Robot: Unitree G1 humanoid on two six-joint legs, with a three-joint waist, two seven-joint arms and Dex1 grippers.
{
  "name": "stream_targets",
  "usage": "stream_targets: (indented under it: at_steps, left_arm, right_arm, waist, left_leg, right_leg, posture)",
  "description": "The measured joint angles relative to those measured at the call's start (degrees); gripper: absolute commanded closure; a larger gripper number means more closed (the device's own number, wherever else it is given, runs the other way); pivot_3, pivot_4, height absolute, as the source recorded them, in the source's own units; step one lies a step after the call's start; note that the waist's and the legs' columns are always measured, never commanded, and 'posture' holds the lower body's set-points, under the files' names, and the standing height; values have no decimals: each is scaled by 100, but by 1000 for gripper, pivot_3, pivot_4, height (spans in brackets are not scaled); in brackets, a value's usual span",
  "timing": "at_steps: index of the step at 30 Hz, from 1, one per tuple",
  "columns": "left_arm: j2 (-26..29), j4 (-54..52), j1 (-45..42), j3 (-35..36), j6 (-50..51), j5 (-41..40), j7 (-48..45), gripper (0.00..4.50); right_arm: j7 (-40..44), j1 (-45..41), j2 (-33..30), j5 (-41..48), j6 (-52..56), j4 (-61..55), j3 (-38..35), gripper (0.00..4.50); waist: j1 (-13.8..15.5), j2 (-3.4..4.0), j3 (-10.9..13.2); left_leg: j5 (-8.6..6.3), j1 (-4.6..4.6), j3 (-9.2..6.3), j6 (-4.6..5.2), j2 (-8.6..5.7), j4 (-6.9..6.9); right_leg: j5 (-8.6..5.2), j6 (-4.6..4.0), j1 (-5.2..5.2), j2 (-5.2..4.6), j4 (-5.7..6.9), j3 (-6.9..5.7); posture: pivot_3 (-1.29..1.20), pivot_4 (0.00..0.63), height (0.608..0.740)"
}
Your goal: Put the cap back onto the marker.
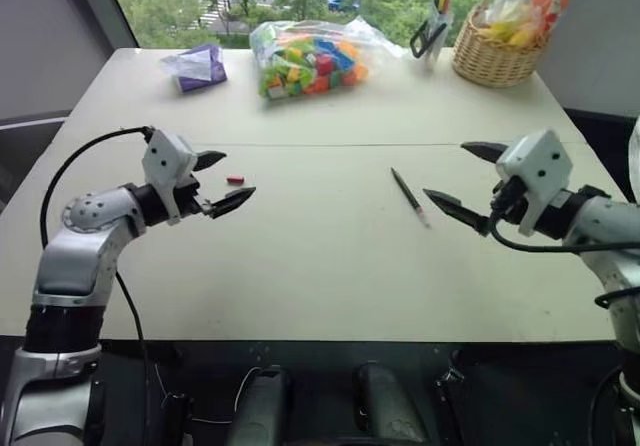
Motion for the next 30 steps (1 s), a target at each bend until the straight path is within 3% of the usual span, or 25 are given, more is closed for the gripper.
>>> stream_targets:
  at_steps: [30]
  left_arm:
    - [-35, 75, 35, -147, 129, 24, -77, 0]
  right_arm:
    - [-161, -101, 6, 61, 60, -103, 110, 64]
  waist:
    - [4, 0, 0]
  left_leg:
    - [0, -3, 0, 0, 1, -1]
  right_leg:
    - [1, 1, 0, -1, -10, 1]
  posture:
    - [0, 150, 740]
